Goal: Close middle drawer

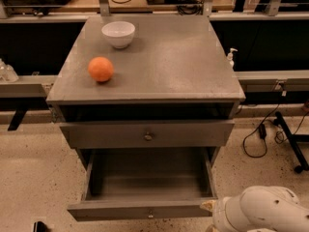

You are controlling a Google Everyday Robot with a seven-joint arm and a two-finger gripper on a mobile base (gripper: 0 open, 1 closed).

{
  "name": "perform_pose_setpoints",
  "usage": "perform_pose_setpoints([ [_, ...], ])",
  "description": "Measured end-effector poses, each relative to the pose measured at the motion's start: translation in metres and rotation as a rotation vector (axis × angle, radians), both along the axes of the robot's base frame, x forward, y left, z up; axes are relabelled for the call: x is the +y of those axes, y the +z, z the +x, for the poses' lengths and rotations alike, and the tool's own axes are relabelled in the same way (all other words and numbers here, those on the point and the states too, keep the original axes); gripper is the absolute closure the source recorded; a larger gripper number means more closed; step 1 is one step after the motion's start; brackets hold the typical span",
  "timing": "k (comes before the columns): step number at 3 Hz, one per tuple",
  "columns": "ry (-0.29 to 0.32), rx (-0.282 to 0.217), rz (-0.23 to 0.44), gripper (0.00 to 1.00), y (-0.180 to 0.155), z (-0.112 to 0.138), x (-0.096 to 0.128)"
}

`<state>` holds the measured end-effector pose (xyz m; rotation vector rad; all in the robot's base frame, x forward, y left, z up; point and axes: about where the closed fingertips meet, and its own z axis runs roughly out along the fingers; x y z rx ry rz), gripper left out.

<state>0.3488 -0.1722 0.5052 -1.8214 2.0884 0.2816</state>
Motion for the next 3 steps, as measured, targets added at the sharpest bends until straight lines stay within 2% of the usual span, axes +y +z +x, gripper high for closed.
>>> perform_pose_setpoints([
  [1,-0.003,-0.032,0.000,0.63,-0.041,0.008,-0.002],
  [2,-0.004,-0.078,0.013,0.86,-0.076,0.028,0.003],
  [3,-0.014,-0.145,0.033,1.00,-0.094,0.046,0.008],
])
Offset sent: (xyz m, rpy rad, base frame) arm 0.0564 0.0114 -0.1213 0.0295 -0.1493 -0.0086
